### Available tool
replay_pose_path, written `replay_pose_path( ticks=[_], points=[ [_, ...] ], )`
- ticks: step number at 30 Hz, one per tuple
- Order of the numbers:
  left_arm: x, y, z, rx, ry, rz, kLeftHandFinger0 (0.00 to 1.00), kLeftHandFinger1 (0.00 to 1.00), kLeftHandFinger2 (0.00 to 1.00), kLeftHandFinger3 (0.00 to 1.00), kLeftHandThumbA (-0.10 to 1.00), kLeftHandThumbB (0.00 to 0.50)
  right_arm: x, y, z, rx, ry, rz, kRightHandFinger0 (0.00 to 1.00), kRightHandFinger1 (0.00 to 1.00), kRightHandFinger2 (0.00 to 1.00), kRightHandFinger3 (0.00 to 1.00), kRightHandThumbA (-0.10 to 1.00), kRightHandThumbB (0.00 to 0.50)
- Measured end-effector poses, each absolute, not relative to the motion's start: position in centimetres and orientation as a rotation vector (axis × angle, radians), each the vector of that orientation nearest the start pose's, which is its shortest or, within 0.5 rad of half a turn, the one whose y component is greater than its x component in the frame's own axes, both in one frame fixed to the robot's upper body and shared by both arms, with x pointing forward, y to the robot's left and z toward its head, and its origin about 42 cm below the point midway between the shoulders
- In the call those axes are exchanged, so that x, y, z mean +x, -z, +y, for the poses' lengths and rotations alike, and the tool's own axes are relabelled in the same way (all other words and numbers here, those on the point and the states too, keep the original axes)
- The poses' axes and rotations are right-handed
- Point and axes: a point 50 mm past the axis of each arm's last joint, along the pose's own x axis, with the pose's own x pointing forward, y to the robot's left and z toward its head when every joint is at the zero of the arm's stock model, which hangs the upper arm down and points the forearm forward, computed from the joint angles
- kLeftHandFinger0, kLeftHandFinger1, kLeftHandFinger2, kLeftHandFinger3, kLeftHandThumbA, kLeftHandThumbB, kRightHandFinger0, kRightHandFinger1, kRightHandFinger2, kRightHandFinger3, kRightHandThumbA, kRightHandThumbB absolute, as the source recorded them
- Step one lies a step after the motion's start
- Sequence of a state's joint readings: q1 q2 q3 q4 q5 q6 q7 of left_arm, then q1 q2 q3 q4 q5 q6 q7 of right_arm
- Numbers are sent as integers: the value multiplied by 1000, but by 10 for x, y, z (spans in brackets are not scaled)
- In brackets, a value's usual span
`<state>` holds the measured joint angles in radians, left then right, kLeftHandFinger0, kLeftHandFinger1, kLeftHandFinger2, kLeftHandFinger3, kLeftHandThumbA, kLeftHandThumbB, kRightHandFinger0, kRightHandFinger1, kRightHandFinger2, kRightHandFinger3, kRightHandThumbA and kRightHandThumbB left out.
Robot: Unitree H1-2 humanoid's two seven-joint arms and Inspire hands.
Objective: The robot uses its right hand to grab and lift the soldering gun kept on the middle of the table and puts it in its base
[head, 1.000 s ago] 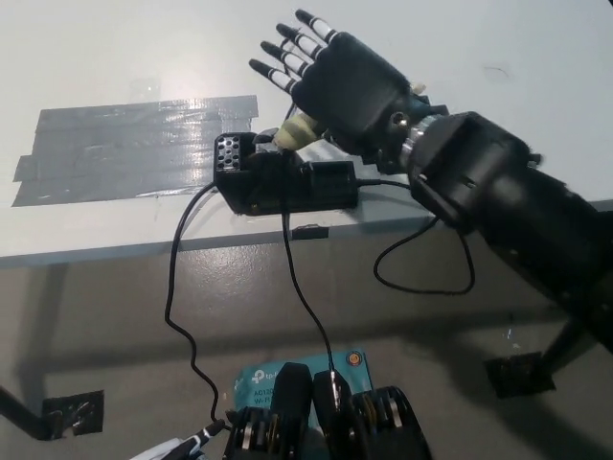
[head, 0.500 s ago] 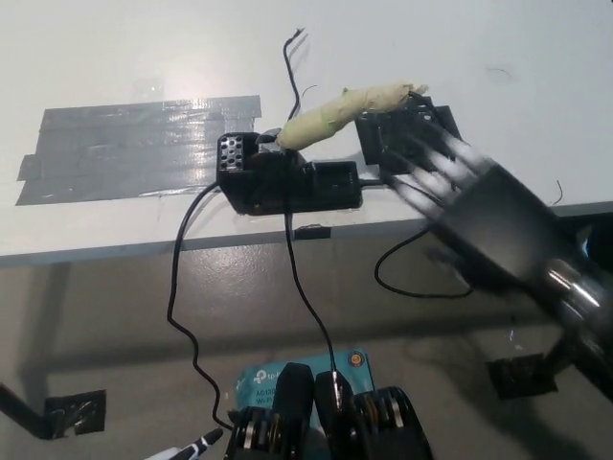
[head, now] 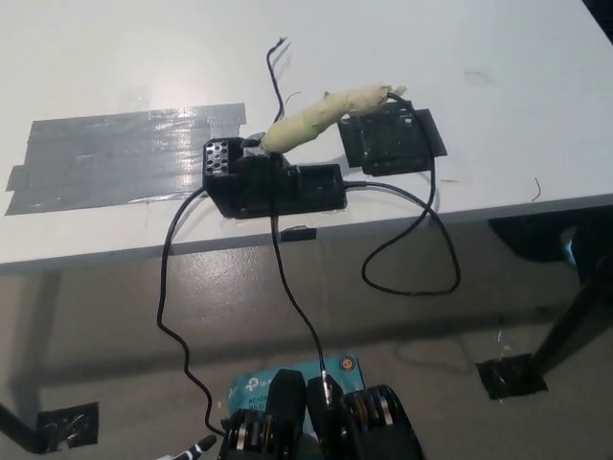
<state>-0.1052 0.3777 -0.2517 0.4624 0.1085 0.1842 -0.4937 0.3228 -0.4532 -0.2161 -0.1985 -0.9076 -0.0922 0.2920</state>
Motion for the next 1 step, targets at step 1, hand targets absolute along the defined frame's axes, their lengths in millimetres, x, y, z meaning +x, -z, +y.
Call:
replay_pose_path(
  ticks=[1],
  points=[
    [274, 9, 301, 416, 600, 699, 0, 0, 124, 128, 1000, 500, 172, -121, -398, -1383, -178, 288, 1000, 1000, 1000, 1000, 565, 265]
  ],
)
